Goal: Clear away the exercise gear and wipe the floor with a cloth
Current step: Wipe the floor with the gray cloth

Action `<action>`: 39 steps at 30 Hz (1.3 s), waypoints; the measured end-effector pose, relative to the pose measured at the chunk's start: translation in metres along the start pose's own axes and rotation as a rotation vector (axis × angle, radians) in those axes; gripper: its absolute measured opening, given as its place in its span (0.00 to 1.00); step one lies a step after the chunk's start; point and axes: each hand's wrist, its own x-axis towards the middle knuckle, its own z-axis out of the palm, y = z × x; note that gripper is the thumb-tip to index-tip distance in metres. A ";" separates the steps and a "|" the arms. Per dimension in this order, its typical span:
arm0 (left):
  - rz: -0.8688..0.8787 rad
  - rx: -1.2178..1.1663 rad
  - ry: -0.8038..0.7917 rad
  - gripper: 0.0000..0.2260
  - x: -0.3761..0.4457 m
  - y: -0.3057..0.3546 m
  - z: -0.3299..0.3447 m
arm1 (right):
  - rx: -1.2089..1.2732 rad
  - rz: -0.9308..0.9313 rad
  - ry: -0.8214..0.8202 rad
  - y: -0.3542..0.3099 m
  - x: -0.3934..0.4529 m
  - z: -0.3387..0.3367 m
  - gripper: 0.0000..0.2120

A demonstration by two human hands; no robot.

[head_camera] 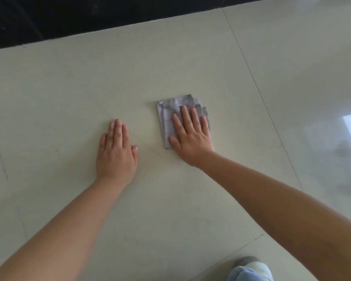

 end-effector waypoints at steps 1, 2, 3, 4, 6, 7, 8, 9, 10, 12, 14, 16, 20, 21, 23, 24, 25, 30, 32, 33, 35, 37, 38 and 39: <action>0.008 0.002 -0.006 0.27 0.000 -0.001 0.000 | -0.054 -0.100 0.056 -0.006 -0.016 0.011 0.27; 0.019 0.011 -0.002 0.27 0.001 -0.003 0.000 | -0.079 -0.197 0.021 -0.005 -0.041 0.018 0.27; 0.026 0.017 0.008 0.26 0.001 -0.004 -0.001 | -0.100 -0.271 -0.067 0.003 -0.070 0.024 0.27; 0.024 0.011 0.012 0.25 0.001 -0.004 -0.003 | -0.147 -0.337 -0.128 0.021 -0.102 0.032 0.27; 0.004 -0.029 0.022 0.23 0.000 -0.003 -0.006 | -0.233 -0.429 -0.200 0.076 -0.156 0.034 0.28; -0.007 -0.043 0.039 0.24 -0.001 -0.004 -0.005 | -0.275 -0.392 -0.230 0.103 -0.170 0.028 0.28; -0.012 -0.050 0.057 0.24 -0.001 -0.004 -0.004 | -0.289 -0.285 -0.276 0.122 -0.175 0.019 0.29; -0.012 -0.050 0.083 0.25 -0.002 -0.005 -0.002 | -0.268 -0.137 -0.284 0.134 -0.169 0.009 0.31; -0.020 -0.044 0.092 0.25 -0.003 -0.005 -0.001 | -0.208 0.023 -0.236 0.139 -0.154 0.003 0.36; -0.046 -0.020 0.055 0.25 -0.002 -0.005 0.001 | -0.027 0.344 -0.181 0.128 -0.109 -0.007 0.39; -0.053 -0.012 0.030 0.27 -0.003 -0.004 0.000 | 0.074 0.519 -0.134 0.103 -0.048 -0.015 0.31; -0.060 -0.014 0.016 0.27 -0.003 -0.002 -0.002 | 0.082 0.455 -0.112 0.063 -0.003 -0.020 0.27; -0.046 -0.062 0.022 0.26 -0.005 -0.003 -0.002 | -0.026 -0.011 -0.046 0.003 -0.029 0.013 0.29; -0.036 -0.073 0.055 0.27 -0.005 -0.003 -0.004 | -0.056 -0.115 -0.045 -0.002 -0.060 0.021 0.29; -0.047 -0.072 0.050 0.26 -0.005 -0.001 -0.008 | -0.104 -0.289 -0.139 0.014 -0.131 0.035 0.27; -0.062 -0.082 0.012 0.26 -0.005 0.000 -0.008 | -0.155 -0.364 -0.186 0.036 -0.162 0.039 0.27; -0.072 -0.081 0.000 0.26 -0.004 0.000 -0.008 | -0.192 -0.408 -0.212 0.064 -0.184 0.040 0.28; -0.077 -0.045 0.014 0.27 -0.005 -0.002 -0.004 | -0.153 0.148 -0.175 0.127 -0.146 0.010 0.39; -0.068 -0.046 0.015 0.27 -0.007 0.000 -0.004 | 0.039 0.487 -0.163 0.106 -0.098 -0.002 0.35; -0.063 -0.050 0.015 0.27 -0.007 0.000 -0.005 | 0.081 0.569 -0.138 0.090 -0.073 -0.005 0.31; -0.055 -0.054 0.005 0.27 -0.007 0.001 -0.005 | 0.114 0.523 -0.101 0.047 -0.037 -0.011 0.28; -0.038 -0.056 0.011 0.26 -0.006 -0.002 -0.008 | 0.090 0.314 -0.113 0.004 -0.026 -0.004 0.28; -0.013 -0.065 0.034 0.26 -0.006 -0.005 -0.010 | 0.048 0.172 -0.089 -0.011 -0.031 0.005 0.27; 0.016 -0.067 0.060 0.26 -0.006 -0.009 -0.011 | -0.002 0.036 -0.043 -0.019 -0.045 0.013 0.26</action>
